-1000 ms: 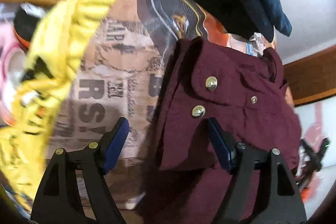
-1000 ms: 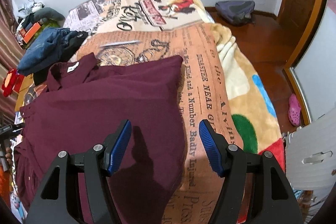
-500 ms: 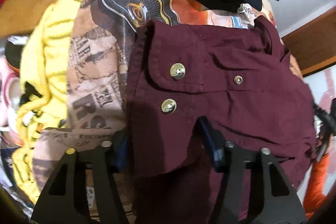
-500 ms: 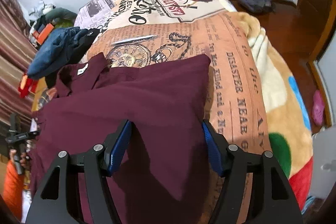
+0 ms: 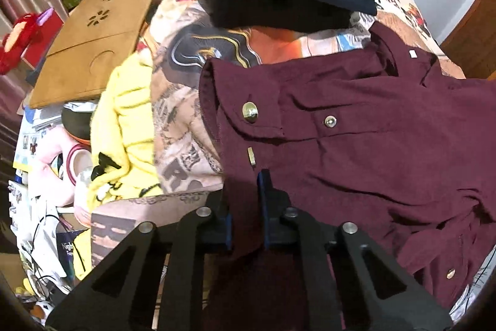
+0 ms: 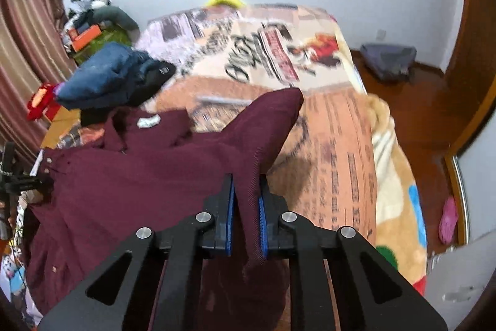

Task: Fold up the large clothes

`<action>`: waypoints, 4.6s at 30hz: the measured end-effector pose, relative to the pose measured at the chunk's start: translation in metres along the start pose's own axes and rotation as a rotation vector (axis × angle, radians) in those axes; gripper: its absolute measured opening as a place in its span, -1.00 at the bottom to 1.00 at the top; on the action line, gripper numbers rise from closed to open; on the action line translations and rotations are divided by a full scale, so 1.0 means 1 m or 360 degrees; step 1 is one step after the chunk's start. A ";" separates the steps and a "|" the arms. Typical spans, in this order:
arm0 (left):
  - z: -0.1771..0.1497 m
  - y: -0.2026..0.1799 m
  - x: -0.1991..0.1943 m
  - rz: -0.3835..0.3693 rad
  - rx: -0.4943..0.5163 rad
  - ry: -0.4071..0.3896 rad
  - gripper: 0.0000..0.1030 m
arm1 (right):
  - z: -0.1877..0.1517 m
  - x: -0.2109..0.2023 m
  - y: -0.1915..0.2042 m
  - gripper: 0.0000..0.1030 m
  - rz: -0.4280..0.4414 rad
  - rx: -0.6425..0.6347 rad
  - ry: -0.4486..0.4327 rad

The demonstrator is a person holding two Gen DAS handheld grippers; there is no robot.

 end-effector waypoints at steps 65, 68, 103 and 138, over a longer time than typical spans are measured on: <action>0.041 0.027 0.023 -0.0460 -0.0470 -0.0120 -0.94 | 0.013 0.065 -0.046 -0.26 -0.0330 0.0050 0.0176; 0.036 0.020 -0.012 -0.0548 -0.0438 -0.0210 -0.95 | 0.017 0.053 -0.041 -0.26 -0.0404 -0.0004 0.0167; 0.022 0.015 0.050 -0.0296 -0.0258 0.0015 0.02 | -0.041 0.009 -0.037 0.04 -0.0147 0.0201 0.0202; 0.068 0.013 0.065 -0.0036 -0.0185 -0.0031 -0.43 | -0.041 0.034 -0.015 0.06 -0.0187 0.0098 0.0239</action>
Point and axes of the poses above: each gripper's, at about its wrist camera, not at the fingertips, and x roughly the way its jaws point, y to its left, z to its top, the point moved 3 cm from there along x, roughly the way its jaws point, and after that the axes turned 6 degrees about -z, right-handed, at the moved point
